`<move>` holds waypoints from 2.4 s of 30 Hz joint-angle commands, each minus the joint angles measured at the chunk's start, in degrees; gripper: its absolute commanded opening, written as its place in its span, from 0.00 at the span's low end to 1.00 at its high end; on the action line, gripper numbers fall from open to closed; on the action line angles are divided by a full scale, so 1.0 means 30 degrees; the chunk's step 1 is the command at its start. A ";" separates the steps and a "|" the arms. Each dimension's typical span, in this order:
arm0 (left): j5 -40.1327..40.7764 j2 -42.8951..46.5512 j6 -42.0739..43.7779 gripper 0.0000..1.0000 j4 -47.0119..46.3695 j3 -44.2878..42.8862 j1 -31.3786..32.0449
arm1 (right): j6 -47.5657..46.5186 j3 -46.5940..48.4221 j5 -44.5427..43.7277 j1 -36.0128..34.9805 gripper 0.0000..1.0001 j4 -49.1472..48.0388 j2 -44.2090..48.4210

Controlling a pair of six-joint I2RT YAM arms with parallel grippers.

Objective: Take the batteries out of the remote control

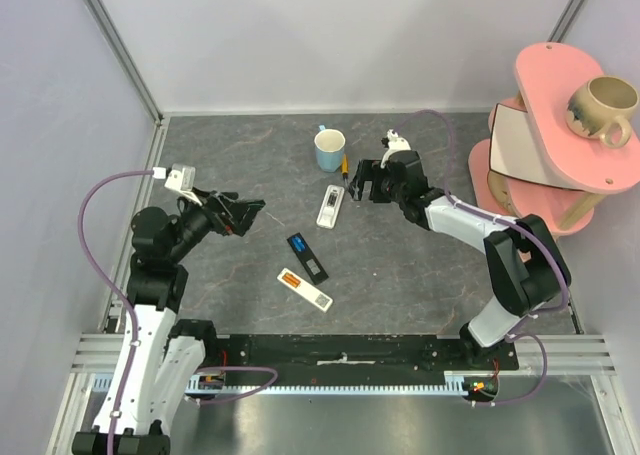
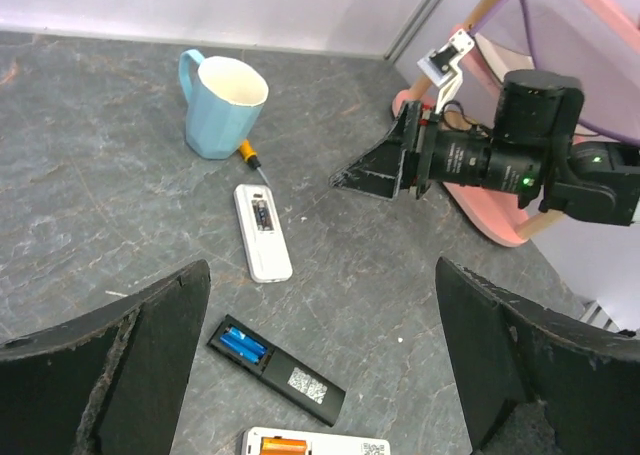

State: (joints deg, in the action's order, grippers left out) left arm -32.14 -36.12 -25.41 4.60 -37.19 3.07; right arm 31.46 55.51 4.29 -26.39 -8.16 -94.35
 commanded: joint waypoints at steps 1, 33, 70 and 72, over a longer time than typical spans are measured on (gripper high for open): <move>-0.0975 0.0058 -0.1431 0.99 -0.1446 0.0472 -0.0028 | 0.0176 0.0099 -0.2045 -0.0402 0.98 -0.0121 0.0834; -0.2618 -0.3138 -0.2869 0.97 -0.4844 0.2376 0.0002 | -0.0145 1.1177 0.1263 0.1444 0.45 0.2106 -1.1530; 0.0921 -0.4014 -0.0027 0.98 0.0134 0.1030 0.4157 | 0.0439 0.3945 0.0179 0.1415 0.04 0.2194 -0.8546; 0.1628 -0.4219 -0.0056 0.98 0.0165 0.1117 0.5471 | 0.0586 0.2106 0.0413 0.1385 0.03 0.2048 -0.7262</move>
State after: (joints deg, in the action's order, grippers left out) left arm -33.17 -47.83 -28.86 2.11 -31.59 13.78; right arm 34.52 71.42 7.62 -22.09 -10.72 -119.63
